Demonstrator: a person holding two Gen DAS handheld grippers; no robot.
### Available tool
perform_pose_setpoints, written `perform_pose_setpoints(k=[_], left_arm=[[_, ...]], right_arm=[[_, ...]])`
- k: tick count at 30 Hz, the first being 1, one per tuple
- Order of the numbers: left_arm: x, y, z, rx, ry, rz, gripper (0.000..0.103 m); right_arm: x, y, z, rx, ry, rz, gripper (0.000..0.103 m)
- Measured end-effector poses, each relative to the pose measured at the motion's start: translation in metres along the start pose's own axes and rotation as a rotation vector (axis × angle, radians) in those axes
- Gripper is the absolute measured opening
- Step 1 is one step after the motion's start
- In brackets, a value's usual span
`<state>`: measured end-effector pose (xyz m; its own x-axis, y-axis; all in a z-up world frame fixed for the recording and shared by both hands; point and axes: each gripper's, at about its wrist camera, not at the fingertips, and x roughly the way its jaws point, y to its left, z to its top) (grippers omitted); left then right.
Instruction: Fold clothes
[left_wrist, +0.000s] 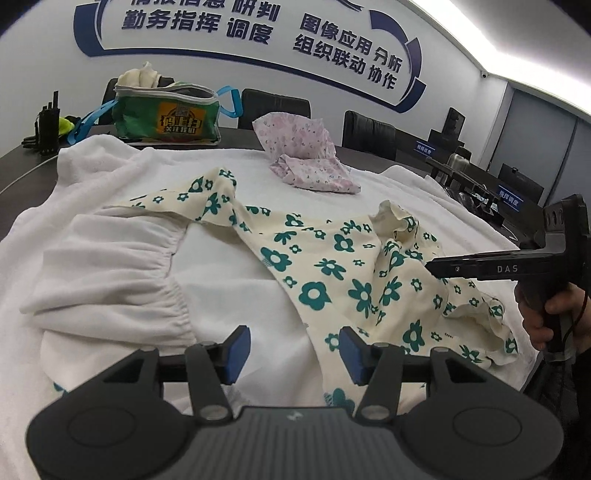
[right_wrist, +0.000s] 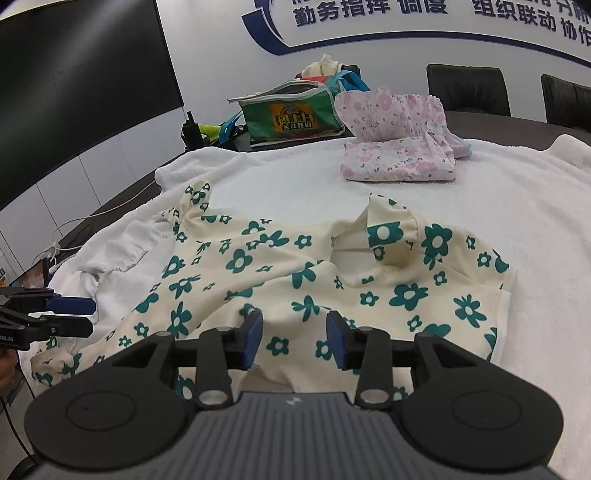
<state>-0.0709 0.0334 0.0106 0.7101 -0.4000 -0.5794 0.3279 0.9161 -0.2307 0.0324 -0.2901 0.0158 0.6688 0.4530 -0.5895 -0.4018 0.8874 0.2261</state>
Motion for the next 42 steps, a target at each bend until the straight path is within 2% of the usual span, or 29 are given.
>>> perform_pose_setpoints(k=[18, 23, 28, 42], left_arm=[[-0.007, 0.009, -0.012, 0.014, -0.006, 0.01, 0.057], [-0.016, 0.01, -0.018, 0.055, -0.019, -0.012, 0.057], [-0.019, 0.012, -0.026, 0.068, -0.018, -0.025, 0.063], [-0.024, 0.016, -0.036, 0.091, -0.025, -0.036, 0.064]], right_arm=[[-0.001, 0.001, -0.003, -0.001, 0.009, 0.004, 0.042], [-0.003, 0.003, -0.004, -0.012, 0.01, 0.005, 0.042], [-0.006, 0.001, -0.004, -0.011, 0.007, 0.001, 0.044], [-0.003, 0.002, -0.007, -0.018, 0.025, 0.011, 0.044]])
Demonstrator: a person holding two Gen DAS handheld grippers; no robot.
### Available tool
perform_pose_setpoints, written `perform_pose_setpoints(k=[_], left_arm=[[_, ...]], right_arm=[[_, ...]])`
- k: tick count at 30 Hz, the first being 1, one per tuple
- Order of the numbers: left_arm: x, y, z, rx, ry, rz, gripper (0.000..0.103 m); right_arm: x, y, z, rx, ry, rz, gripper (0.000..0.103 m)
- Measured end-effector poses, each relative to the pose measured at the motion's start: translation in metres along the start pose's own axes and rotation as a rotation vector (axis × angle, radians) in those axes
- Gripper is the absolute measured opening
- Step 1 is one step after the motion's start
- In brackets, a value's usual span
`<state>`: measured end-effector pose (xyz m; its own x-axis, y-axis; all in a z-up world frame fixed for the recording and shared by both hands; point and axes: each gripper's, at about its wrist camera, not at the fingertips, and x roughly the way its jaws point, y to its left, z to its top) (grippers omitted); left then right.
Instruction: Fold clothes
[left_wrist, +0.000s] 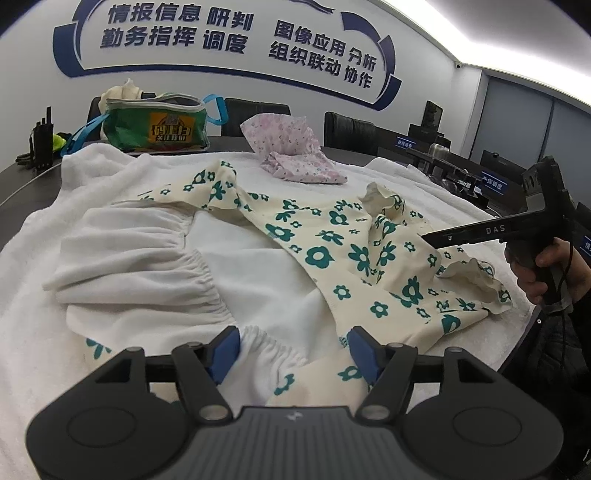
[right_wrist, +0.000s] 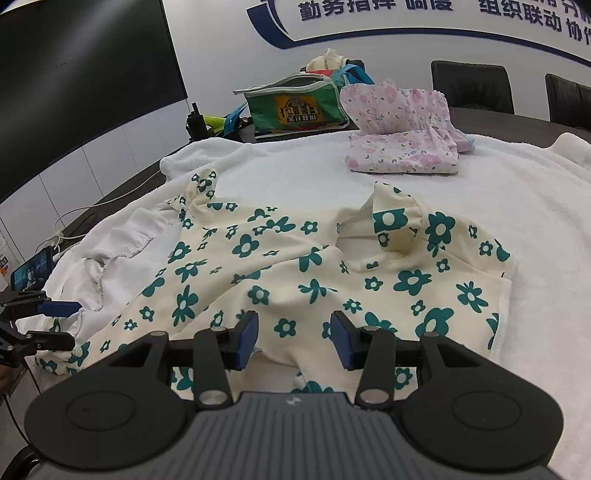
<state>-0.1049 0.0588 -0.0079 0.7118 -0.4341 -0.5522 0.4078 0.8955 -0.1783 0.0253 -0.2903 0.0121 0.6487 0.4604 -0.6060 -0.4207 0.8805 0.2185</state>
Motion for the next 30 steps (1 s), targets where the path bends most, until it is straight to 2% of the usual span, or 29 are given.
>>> perform_pose_setpoints(k=[8, 12, 15, 20, 21, 22, 24, 26, 28, 29, 30], left_arm=[[-0.009, 0.0, -0.004, 0.05, -0.017, -0.008, 0.064], [-0.019, 0.002, -0.011, 0.072, -0.031, -0.055, 0.065], [-0.015, -0.002, -0.009, 0.087, -0.021, -0.097, 0.065], [-0.007, -0.017, -0.007, 0.163, 0.012, -0.068, 0.062], [-0.007, -0.019, -0.008, 0.181, 0.014, -0.063, 0.057], [-0.009, -0.018, -0.01, 0.197, 0.012, -0.06, 0.041], [-0.012, -0.015, -0.013, 0.208, 0.021, -0.056, 0.021], [-0.015, -0.009, -0.014, 0.189, 0.02, -0.071, 0.017], [-0.018, -0.004, -0.013, 0.181, 0.015, -0.08, 0.013], [-0.021, -0.003, -0.012, 0.184, 0.01, -0.079, 0.012], [-0.024, -0.002, -0.012, 0.185, 0.003, -0.078, 0.011]], right_arm=[[-0.002, 0.001, -0.002, -0.019, 0.012, 0.006, 0.044], [-0.024, 0.012, -0.011, -0.157, 0.0, 0.059, 0.045], [-0.046, 0.026, -0.028, -0.326, -0.009, 0.13, 0.063], [-0.055, 0.035, -0.049, -0.42, 0.046, 0.183, 0.065], [-0.056, 0.034, -0.051, -0.424, 0.041, 0.178, 0.065], [-0.055, 0.03, -0.05, -0.401, 0.033, 0.172, 0.065], [-0.055, 0.022, -0.047, -0.353, 0.018, 0.16, 0.065], [-0.051, 0.015, -0.043, -0.299, 0.011, 0.167, 0.065], [-0.045, 0.016, -0.044, -0.307, 0.011, 0.176, 0.063], [-0.041, 0.019, -0.045, -0.324, 0.018, 0.183, 0.059], [-0.037, 0.021, -0.046, -0.329, 0.022, 0.186, 0.05]])
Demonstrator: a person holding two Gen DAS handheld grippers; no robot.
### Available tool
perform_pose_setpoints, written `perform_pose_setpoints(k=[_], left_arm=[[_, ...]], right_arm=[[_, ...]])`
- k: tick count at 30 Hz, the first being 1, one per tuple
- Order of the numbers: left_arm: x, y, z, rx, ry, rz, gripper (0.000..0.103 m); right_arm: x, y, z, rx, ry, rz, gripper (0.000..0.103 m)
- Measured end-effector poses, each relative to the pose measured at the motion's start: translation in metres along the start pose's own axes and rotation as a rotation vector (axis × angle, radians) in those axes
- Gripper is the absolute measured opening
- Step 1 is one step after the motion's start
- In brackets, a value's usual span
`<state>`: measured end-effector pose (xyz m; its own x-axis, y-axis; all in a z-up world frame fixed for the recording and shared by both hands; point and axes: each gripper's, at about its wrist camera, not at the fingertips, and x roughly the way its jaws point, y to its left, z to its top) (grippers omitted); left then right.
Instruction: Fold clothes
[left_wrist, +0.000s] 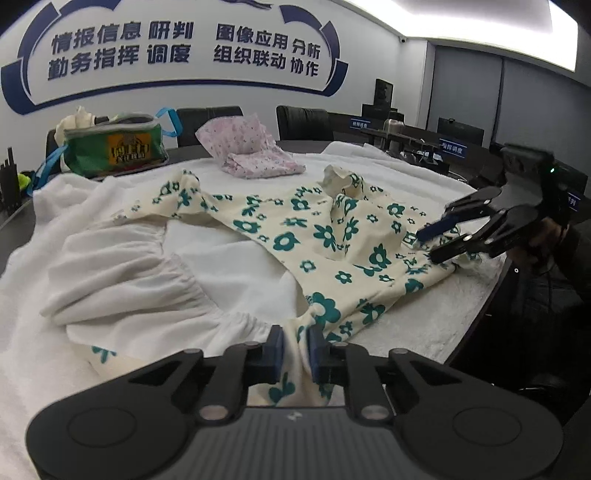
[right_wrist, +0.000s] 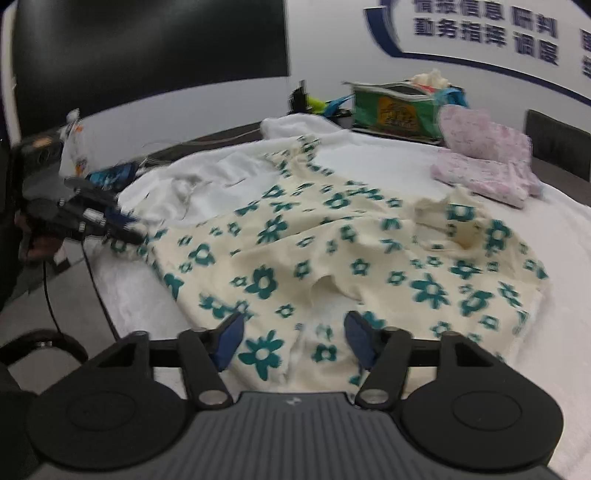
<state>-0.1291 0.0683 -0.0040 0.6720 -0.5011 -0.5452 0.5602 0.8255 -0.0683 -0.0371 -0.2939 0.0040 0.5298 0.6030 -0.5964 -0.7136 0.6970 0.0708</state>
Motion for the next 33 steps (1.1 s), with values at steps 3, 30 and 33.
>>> perform_pose_setpoints(k=[3, 30, 33], left_arm=[[-0.007, 0.005, 0.0, -0.019, -0.018, -0.015, 0.011], [-0.024, 0.032, 0.007, -0.232, -0.117, -0.011, 0.028], [-0.006, 0.035, 0.028, -0.363, -0.098, -0.007, 0.037]], right_arm=[[0.012, 0.003, 0.0, 0.011, 0.004, 0.016, 0.045], [0.009, 0.003, 0.028, 0.052, -0.1, -0.045, 0.014], [0.01, 0.001, 0.033, 0.06, -0.108, -0.055, 0.029]])
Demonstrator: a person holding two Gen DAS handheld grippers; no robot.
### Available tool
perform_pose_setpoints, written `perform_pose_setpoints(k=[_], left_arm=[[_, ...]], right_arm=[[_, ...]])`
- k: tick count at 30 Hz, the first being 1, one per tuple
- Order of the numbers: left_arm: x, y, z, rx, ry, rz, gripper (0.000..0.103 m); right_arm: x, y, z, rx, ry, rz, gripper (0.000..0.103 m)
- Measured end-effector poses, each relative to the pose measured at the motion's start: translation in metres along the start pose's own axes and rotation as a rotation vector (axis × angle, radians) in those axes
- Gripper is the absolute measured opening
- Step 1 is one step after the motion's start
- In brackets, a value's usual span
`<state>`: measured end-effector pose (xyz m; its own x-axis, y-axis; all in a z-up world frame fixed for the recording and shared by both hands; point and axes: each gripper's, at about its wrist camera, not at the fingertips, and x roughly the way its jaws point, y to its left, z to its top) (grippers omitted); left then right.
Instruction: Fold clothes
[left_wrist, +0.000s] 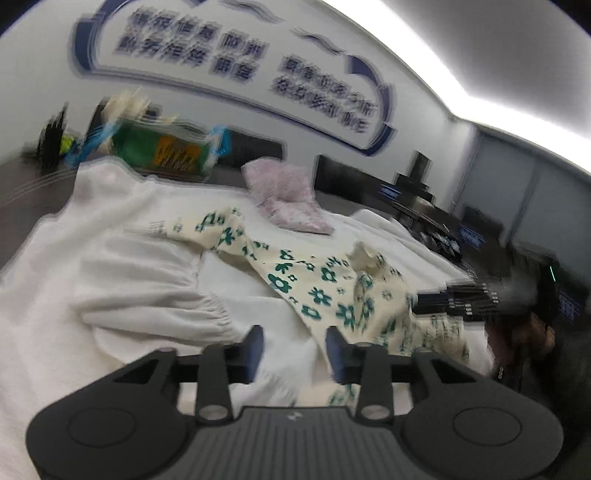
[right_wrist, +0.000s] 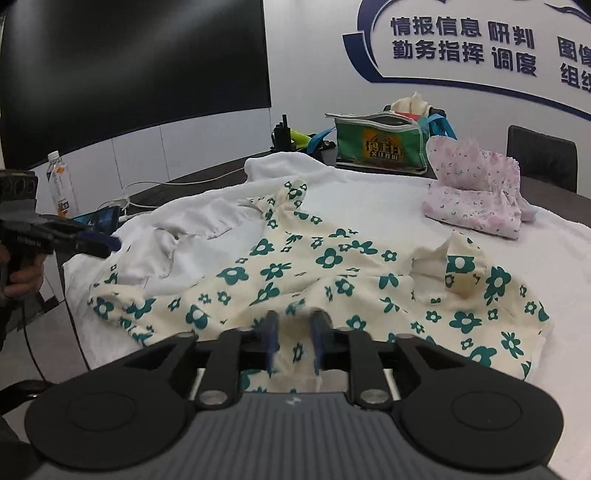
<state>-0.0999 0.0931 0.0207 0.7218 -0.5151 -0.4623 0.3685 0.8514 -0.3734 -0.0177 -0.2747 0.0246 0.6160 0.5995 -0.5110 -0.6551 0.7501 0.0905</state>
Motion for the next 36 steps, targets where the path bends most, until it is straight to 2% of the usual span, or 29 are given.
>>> perform_pose_setpoints(k=[1, 4, 6, 10, 13, 16, 17, 19, 22, 25, 27, 29, 30, 32, 34, 36], left_arm=[[0.008, -0.001, 0.005, -0.036, 0.011, 0.008, 0.035], [0.034, -0.002, 0.016, -0.086, 0.048, 0.052, 0.035], [0.049, -0.005, 0.021, -0.082, 0.072, 0.073, 0.036], [0.082, -0.015, 0.028, -0.06, 0.138, 0.162, 0.035], [0.09, -0.022, 0.032, -0.06, 0.154, 0.144, 0.035], [0.087, -0.036, 0.029, 0.001, 0.128, 0.126, 0.035], [0.087, -0.04, 0.027, 0.021, 0.13, 0.123, 0.035], [0.089, -0.047, 0.025, 0.046, 0.142, 0.135, 0.035], [0.091, -0.055, 0.022, 0.057, 0.145, 0.154, 0.035], [0.086, -0.062, 0.019, 0.065, 0.131, 0.132, 0.035], [0.079, -0.068, 0.015, 0.086, 0.115, 0.102, 0.036], [0.07, -0.075, 0.011, 0.106, 0.1, 0.071, 0.037], [0.069, -0.079, 0.01, 0.107, 0.094, 0.064, 0.038], [0.07, -0.088, 0.009, 0.113, 0.086, 0.051, 0.038], [0.081, -0.105, 0.009, 0.138, 0.095, 0.048, 0.038], [0.095, -0.125, 0.008, 0.191, 0.095, 0.048, 0.038]], right_arm=[[0.003, -0.001, 0.001, 0.009, -0.001, -0.017, 0.036], [0.012, -0.005, 0.007, 0.054, 0.005, -0.09, 0.037], [0.013, -0.012, 0.013, 0.107, -0.007, -0.116, 0.037], [0.013, -0.024, 0.02, 0.169, -0.015, -0.112, 0.039], [0.023, -0.029, 0.024, 0.185, 0.019, -0.116, 0.041], [0.038, -0.032, 0.023, 0.173, 0.079, -0.121, 0.04], [0.041, -0.033, 0.021, 0.164, 0.09, -0.116, 0.038], [0.048, -0.034, 0.015, 0.149, 0.137, -0.101, 0.002], [0.05, -0.039, 0.006, 0.174, 0.154, -0.119, 0.003], [0.046, -0.041, 0.004, 0.192, 0.147, -0.123, 0.003], [0.043, -0.041, 0.003, 0.198, 0.15, -0.136, 0.009], [0.029, -0.041, 0.005, 0.197, 0.111, -0.132, 0.03], [0.02, -0.042, 0.005, 0.186, 0.085, -0.139, 0.047], [0.005, -0.041, 0.005, 0.134, 0.053, -0.184, 0.05], [-0.003, -0.043, 0.003, 0.078, 0.073, -0.241, 0.05], [-0.002, -0.044, 0.0, 0.033, 0.105, -0.254, 0.05]])
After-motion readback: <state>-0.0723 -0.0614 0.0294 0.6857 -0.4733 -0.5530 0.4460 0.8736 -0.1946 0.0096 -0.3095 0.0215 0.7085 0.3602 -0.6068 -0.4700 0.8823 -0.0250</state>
